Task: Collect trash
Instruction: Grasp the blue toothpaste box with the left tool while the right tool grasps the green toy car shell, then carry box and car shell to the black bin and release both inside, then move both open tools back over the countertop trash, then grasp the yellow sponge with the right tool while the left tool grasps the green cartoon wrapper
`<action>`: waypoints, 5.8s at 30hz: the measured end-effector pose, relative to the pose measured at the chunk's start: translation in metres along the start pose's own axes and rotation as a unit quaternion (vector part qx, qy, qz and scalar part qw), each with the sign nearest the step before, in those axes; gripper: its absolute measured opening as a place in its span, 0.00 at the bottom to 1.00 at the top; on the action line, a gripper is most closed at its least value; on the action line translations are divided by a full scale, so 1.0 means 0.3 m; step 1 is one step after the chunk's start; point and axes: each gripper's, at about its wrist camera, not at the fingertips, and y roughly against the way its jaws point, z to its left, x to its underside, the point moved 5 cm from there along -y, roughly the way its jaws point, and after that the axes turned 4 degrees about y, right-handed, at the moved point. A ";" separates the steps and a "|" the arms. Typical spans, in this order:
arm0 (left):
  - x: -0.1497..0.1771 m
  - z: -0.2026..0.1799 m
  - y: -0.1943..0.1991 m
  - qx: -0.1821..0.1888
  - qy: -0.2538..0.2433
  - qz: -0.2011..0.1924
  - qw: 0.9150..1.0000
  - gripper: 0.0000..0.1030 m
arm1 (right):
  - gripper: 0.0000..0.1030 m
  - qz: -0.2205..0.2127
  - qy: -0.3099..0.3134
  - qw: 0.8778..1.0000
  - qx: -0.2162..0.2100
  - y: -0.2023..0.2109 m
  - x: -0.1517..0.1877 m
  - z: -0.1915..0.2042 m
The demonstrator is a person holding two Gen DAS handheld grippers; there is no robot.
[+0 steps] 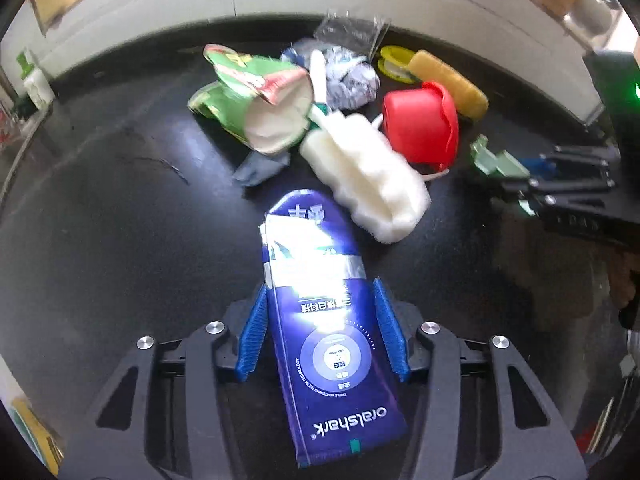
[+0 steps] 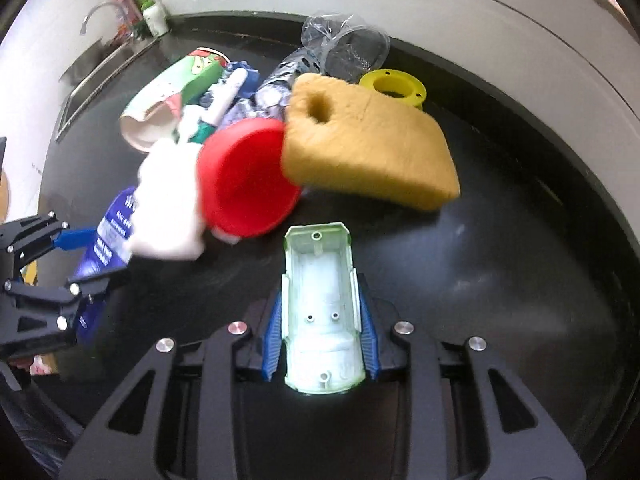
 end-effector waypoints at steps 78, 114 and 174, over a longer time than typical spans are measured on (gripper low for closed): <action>1.431 1.833 0.255 -0.119 0.481 -0.024 0.868 0.06 | 0.34 0.125 0.351 0.908 -0.194 -0.698 -0.098 2.635; 0.617 1.305 0.617 -0.081 0.246 -0.088 0.962 0.94 | 0.92 -0.068 0.135 0.988 -0.033 0.188 -0.356 1.491; -0.427 0.244 -0.182 0.103 0.118 0.051 0.986 0.38 | 0.19 0.000 -0.218 0.974 0.055 -0.050 -0.249 -0.075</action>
